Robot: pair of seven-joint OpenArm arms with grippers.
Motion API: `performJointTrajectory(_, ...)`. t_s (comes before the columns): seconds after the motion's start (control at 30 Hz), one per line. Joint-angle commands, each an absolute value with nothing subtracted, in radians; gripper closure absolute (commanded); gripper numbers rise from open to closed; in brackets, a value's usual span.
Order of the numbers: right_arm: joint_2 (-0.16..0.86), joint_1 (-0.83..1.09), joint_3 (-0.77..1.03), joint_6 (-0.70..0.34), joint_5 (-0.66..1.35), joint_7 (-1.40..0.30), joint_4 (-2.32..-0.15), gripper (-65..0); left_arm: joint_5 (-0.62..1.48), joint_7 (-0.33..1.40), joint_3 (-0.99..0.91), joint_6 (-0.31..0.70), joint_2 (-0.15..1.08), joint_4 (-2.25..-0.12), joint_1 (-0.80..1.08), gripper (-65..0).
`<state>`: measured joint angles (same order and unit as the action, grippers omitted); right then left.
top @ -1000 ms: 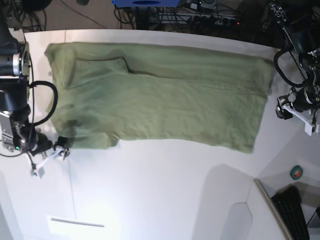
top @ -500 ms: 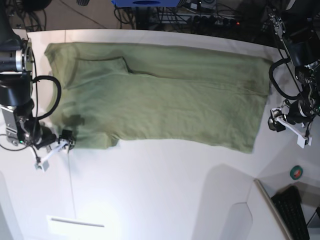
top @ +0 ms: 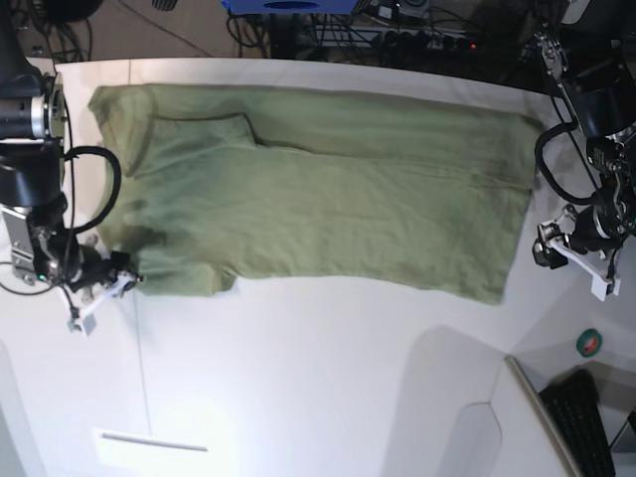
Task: Layout the t-shirt on the table in an organized manner, then fold the t-shirt properly
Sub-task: 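Release the edge and move both grippers to the shirt's hem corners, then grasp the hem corners with both grippers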
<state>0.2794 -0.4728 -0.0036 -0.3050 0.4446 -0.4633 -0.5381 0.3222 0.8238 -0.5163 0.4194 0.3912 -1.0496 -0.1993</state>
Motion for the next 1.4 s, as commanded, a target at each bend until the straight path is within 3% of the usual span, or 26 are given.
performJointTrajectory(0.0,0.292,-0.503,0.002,-0.309,0.458,-0.447,-0.555,-17.4,0.331,0.808,-0.521,0.421,0.414,-1.064,-0.231,-44.8)
performJointTrajectory(0.1,0.292,-0.504,0.002,-0.309,0.460,-0.449,-0.555,0.0,0.306,0.812,-0.498,0.421,0.417,-1.024,-0.285,-45.1)
performJointTrajectory(0.53,0.291,-0.503,0.004,-0.309,0.463,-0.453,-0.555,0.0,0.033,0.762,-0.288,0.420,0.392,-0.522,-0.682,-44.9)
performJointTrajectory(0.67,0.291,-0.501,0.004,-0.311,0.463,-0.453,-0.555,0.0,-0.016,0.641,-0.263,0.298,0.386,-0.380,-0.713,-44.9)
performJointTrajectory(0.77,0.291,-0.501,0.004,-0.311,0.463,-0.453,-0.555,0.0,-0.016,0.555,-0.269,0.294,0.386,-0.298,-0.707,-44.9)
performJointTrajectory(1.0,0.291,-0.501,0.004,-0.314,0.463,-0.453,-0.556,0.0,0.110,0.519,-0.265,0.300,0.389,-0.288,-0.668,-44.8)
performJointTrajectory(1.1,0.291,-0.499,0.002,-0.314,0.463,-0.453,-0.556,0.0,0.186,0.521,-0.262,0.346,0.390,-0.288,-0.667,-44.8)
performJointTrajectory(1.37,0.292,-0.499,-0.001,-0.315,0.463,-0.455,-0.556,0.0,0.194,0.518,-0.262,0.358,0.384,-0.289,-0.671,-44.8)
